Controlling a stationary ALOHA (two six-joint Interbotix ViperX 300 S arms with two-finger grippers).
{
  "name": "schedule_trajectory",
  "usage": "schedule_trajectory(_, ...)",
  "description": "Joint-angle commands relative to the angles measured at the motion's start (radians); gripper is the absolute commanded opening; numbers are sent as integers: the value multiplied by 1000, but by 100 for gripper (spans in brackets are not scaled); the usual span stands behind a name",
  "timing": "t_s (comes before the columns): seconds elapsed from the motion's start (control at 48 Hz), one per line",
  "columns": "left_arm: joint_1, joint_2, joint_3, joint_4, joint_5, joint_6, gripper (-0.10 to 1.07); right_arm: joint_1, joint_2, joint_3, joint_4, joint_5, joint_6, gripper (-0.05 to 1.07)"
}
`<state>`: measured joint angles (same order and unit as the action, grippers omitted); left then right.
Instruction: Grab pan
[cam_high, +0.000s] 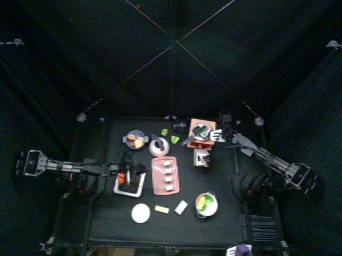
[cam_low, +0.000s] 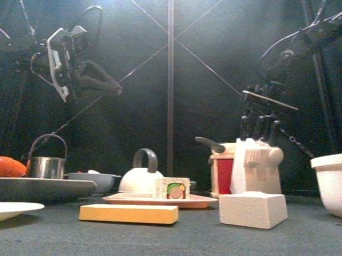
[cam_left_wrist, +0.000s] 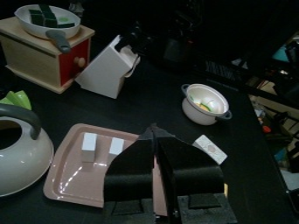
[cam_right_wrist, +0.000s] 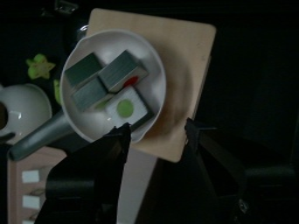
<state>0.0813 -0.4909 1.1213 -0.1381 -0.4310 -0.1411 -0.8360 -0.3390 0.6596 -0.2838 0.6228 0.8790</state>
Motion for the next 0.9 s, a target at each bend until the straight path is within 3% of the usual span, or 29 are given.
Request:
schedule_trajectory(0.0,2,-6,-9,0,-5,2,37,-9,37,-52,-23,-9,-3,84)
schedule_trajectory(0.292,2,-6,-6,0,-6,2,37,-2,160,-114,-61,21,-5,72)
schedule_trajectory(0.667,2,-6,-6,0,-6,0,37,8,164,-100,-61,23,-5,66)
schedule_trajectory(0.875,2,-6,-6,0,-5,0,37,9,161,-101,-63,23,-5,51)
